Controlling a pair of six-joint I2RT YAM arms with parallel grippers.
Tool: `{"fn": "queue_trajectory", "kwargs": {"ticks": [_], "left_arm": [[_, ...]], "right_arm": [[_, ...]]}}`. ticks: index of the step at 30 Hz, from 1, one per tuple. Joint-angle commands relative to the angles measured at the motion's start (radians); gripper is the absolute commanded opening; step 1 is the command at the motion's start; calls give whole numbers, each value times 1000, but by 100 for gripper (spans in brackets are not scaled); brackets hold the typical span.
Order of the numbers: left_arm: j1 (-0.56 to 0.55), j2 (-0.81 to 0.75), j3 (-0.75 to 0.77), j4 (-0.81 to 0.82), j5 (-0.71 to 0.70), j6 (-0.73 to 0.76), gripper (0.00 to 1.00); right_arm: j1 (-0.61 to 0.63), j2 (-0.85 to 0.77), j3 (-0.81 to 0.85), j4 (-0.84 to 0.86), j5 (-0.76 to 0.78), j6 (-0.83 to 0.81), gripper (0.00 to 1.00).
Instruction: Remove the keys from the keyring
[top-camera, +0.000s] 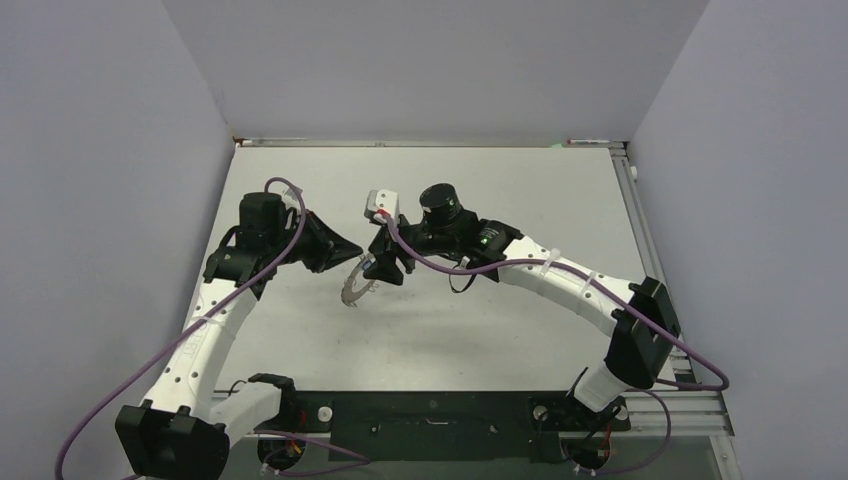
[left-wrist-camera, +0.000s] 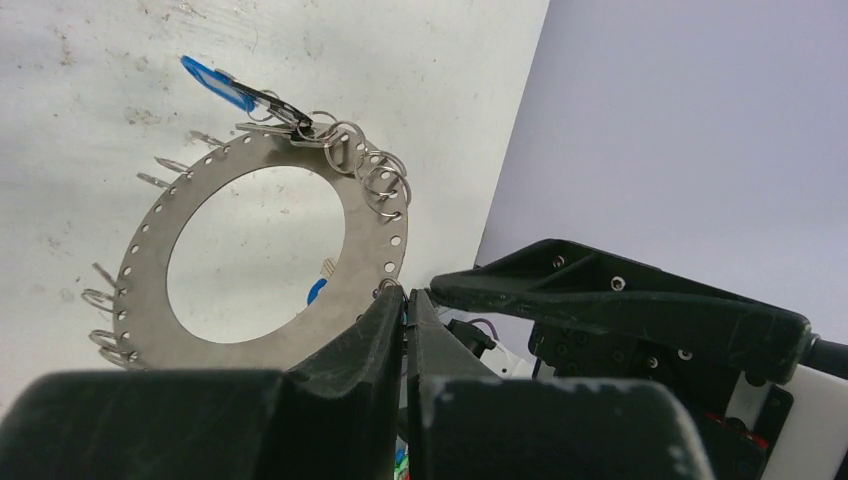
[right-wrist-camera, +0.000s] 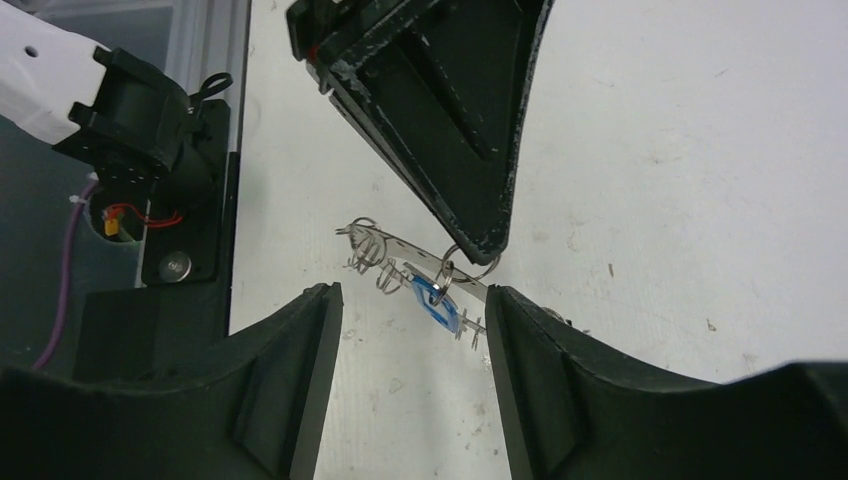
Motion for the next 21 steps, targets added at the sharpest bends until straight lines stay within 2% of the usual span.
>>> {"fn": "queue_trajectory", "kwargs": {"ticks": [1, 14, 21], "left_arm": [[5, -21, 24, 65, 35, -45, 0], [5, -28, 5, 96, 62, -67, 0], [5, -29, 3, 95, 58, -63, 0]], "right_arm": [[9, 14, 48, 38, 63, -15, 54], [18, 41, 57, 56, 72, -28, 49], [23, 42, 61, 44, 69, -50, 33]]}}
